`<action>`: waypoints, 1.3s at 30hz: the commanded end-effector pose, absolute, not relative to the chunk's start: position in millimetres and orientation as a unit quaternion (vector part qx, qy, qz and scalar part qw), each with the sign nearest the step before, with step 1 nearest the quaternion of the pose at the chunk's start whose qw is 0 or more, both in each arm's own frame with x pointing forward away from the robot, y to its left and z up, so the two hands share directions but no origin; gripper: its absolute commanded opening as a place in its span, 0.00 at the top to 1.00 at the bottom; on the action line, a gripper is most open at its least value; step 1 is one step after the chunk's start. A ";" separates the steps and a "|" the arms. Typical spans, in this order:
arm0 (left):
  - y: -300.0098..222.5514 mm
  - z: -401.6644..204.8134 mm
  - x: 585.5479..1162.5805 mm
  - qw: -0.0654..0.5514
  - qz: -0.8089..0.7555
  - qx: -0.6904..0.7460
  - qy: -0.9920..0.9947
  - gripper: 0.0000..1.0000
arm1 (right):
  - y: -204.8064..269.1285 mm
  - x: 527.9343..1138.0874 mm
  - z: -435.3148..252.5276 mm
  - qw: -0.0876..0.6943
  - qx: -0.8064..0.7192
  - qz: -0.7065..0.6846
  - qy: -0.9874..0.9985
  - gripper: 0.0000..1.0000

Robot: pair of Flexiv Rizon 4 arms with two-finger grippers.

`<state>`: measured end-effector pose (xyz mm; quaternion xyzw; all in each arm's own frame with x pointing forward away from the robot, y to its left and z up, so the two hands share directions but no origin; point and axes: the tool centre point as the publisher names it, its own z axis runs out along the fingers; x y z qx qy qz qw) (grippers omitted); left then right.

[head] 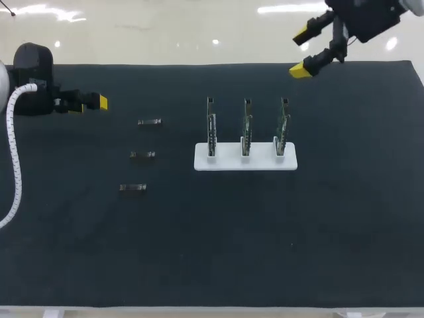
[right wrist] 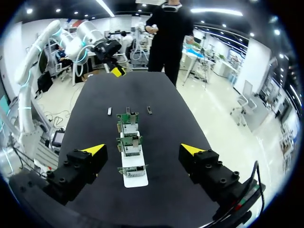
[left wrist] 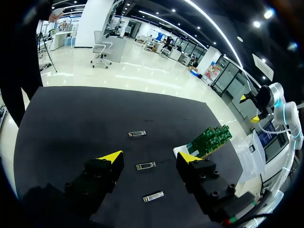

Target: Pick up the optical module with the left hand, and insert it into the network port with the right hand.

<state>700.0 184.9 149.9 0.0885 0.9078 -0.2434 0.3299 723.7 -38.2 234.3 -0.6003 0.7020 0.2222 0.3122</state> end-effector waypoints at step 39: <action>185.6 140.5 676.5 0.327 -0.239 0.202 0.892 0.00 | 13.3 743.5 225.0 0.248 -0.634 0.368 0.633 0.00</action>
